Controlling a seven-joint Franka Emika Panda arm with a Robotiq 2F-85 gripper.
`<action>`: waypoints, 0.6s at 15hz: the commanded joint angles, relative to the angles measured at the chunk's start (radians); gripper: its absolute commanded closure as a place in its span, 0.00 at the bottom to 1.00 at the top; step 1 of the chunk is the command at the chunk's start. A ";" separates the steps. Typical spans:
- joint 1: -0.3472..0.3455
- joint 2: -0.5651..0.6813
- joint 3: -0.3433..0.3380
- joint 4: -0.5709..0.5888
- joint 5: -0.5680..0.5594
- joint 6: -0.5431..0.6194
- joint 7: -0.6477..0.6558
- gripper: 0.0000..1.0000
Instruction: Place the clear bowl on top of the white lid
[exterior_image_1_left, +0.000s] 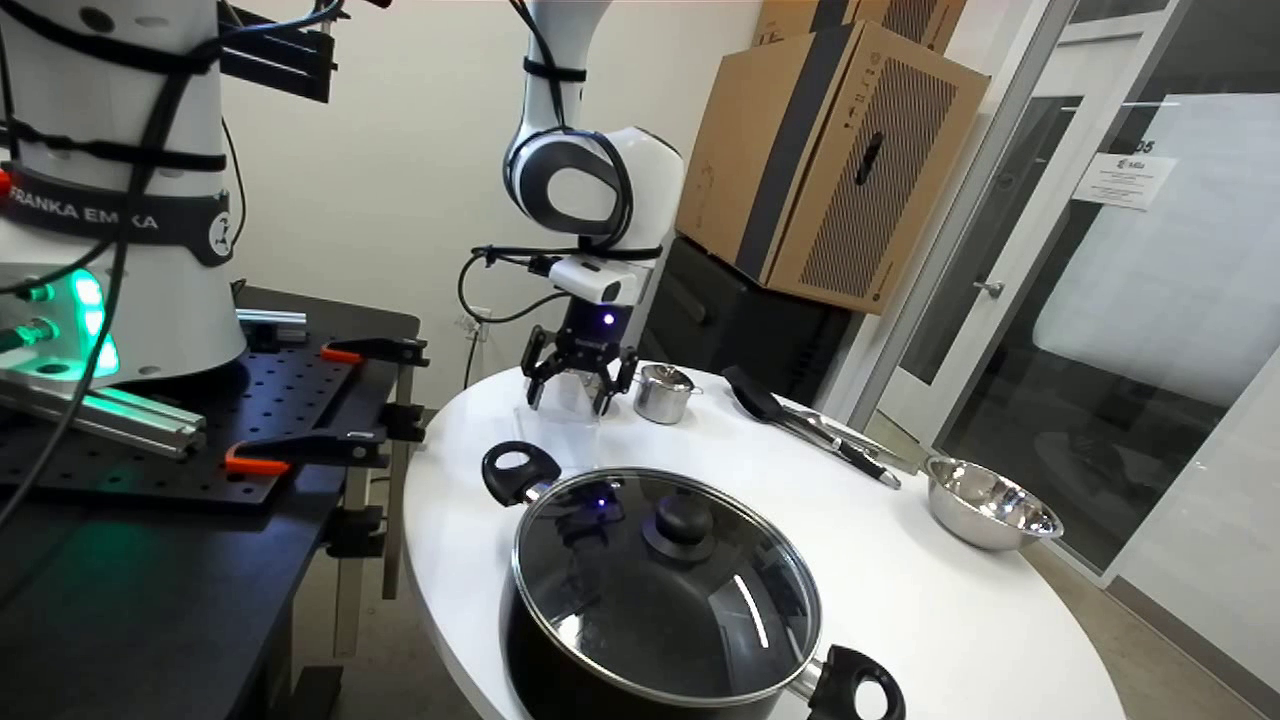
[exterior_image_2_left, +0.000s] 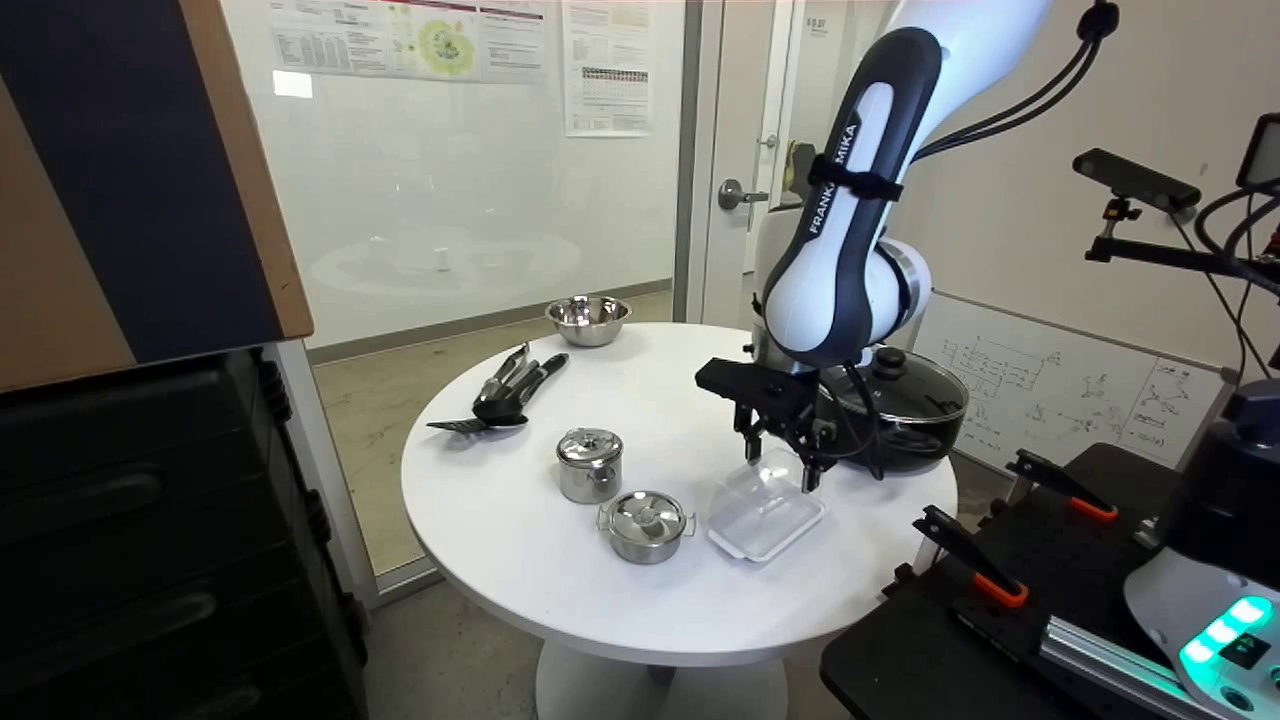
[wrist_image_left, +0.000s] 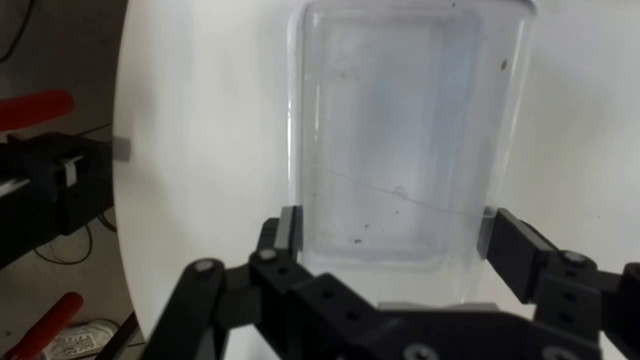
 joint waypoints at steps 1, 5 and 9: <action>0.012 -0.016 -0.003 -0.027 0.011 0.030 0.015 0.36; 0.013 -0.020 -0.005 -0.038 0.010 0.036 0.014 0.36; 0.015 -0.022 -0.008 -0.045 0.011 0.044 0.014 0.36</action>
